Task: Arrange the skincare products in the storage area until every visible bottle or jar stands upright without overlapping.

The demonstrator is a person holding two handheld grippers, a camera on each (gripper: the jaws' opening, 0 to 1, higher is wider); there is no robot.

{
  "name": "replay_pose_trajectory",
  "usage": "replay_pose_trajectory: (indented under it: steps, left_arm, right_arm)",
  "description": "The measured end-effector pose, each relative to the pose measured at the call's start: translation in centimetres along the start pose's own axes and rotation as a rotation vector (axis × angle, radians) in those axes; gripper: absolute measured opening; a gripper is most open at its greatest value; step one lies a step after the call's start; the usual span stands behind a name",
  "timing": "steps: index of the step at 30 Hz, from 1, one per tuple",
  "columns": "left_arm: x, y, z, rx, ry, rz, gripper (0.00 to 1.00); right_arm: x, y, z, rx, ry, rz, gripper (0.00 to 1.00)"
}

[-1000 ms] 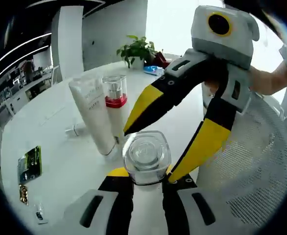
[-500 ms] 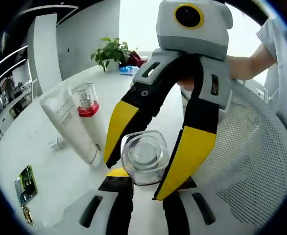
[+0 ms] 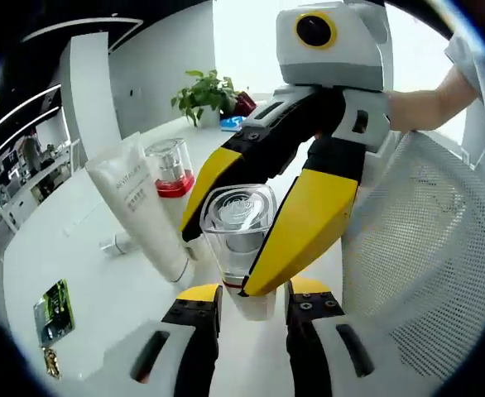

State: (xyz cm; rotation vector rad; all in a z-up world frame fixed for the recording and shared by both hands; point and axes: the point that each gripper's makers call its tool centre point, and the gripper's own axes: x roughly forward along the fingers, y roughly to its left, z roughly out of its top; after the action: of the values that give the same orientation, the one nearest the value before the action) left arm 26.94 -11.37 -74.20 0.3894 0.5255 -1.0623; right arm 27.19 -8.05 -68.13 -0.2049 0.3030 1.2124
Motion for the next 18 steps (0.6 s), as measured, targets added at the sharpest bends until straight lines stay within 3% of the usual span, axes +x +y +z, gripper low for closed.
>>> replay_pose_trajectory:
  steps: [6,18]
  left_arm:
    - [0.8,0.9,-0.7,0.009,0.011,0.029,0.28]
    - [1.7,1.0,-2.3,0.008,0.047,0.028,0.25]
  right_arm:
    - [0.8,-0.4,-1.3,-0.035,0.006,-0.012,0.22]
    - [0.9,-1.4,-2.9,0.005,0.006,-0.035,0.23]
